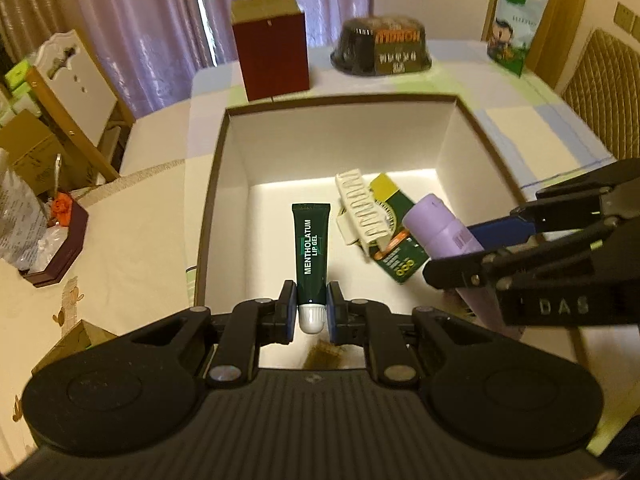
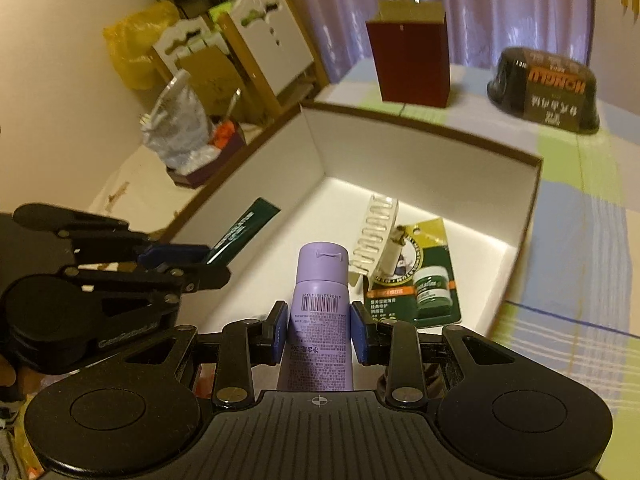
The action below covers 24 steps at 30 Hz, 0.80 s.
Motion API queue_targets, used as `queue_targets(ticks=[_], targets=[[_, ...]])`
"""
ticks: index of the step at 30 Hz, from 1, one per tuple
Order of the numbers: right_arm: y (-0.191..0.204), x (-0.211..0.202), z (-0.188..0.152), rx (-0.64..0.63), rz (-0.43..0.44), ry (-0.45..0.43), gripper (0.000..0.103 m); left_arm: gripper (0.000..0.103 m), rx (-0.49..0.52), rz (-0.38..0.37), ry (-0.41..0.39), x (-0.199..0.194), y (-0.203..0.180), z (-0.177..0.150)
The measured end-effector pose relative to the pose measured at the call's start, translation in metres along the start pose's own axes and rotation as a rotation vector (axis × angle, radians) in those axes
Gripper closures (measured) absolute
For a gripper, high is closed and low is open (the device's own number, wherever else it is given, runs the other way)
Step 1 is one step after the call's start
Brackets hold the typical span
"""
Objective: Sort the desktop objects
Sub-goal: 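Lower both tools into the box and open them to drop the items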
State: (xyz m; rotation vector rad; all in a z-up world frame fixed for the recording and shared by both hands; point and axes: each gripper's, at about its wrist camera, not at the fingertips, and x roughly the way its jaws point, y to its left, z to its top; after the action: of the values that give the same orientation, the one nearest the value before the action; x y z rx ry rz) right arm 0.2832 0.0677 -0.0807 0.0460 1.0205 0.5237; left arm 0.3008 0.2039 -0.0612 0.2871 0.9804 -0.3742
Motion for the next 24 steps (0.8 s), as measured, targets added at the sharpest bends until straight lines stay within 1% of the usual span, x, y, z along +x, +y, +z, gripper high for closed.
queue_targets(ticks=[6, 15, 20, 24], targets=[[-0.007, 0.022, 0.005, -0.003, -0.028, 0.047, 0.071, 0.091, 0.018, -0.019, 0.057, 0.033, 0.01, 0.009], [-0.01, 0.033, 0.009, 0.01, -0.051, 0.071, 0.071, 0.091, 0.018, -0.049, 0.107, 0.07, 0.017, 0.024], [-0.008, 0.037, 0.008, 0.004, -0.051, 0.084, 0.071, 0.091, 0.004, -0.073, 0.12, 0.076, 0.017, 0.024], [-0.007, 0.039, 0.007, 0.0, -0.05, 0.092, 0.071, 0.091, 0.013, -0.07, 0.117, 0.071, 0.018, 0.022]])
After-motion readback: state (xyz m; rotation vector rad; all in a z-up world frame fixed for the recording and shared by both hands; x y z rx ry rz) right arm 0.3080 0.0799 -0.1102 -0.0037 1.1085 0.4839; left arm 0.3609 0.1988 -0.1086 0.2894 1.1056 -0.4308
